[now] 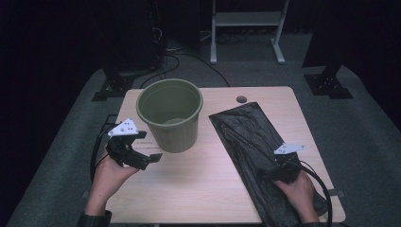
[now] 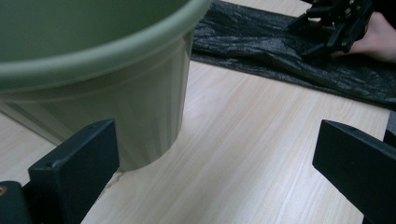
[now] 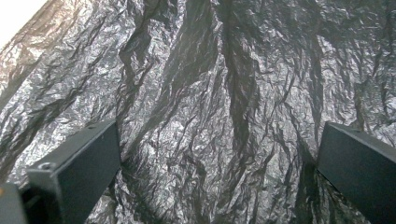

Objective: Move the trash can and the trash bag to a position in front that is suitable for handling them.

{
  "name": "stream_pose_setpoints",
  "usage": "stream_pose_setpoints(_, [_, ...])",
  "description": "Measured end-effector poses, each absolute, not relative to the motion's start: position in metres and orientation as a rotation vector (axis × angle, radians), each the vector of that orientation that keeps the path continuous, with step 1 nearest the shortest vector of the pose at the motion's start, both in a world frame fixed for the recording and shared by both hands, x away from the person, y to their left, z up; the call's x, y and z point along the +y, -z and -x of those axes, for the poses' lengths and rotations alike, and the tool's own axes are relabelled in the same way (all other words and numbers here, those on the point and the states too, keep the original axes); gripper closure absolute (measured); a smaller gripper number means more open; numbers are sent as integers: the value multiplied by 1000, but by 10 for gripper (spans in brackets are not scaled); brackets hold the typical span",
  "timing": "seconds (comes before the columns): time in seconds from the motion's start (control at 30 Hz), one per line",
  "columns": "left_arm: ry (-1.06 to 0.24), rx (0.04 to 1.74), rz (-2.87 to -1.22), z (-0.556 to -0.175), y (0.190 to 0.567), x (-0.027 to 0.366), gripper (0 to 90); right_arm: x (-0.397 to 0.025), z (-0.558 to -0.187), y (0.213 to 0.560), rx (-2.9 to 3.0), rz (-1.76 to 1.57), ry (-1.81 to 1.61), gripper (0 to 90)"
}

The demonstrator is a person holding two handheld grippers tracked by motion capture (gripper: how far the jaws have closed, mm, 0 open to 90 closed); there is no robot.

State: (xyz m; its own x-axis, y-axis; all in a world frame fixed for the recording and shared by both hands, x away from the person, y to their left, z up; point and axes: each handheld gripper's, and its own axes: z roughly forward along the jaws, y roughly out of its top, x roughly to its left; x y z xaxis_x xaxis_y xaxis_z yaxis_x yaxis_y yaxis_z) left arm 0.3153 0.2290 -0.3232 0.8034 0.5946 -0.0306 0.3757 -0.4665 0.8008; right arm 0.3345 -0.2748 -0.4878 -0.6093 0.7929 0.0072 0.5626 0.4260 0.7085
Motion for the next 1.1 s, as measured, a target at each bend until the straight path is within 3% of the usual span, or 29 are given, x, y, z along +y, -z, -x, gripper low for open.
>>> stream_pose_setpoints(0.4, [-337, 708, -2103, -331, 292, 230, 0, -275, -335, 488, 2356, -1165, -984, 0])
stream_pose_setpoints(1.1, [-344, 738, -2118, -383, 274, 234, 0, -275, -335, 488, 2356, -1165, -984, 0])
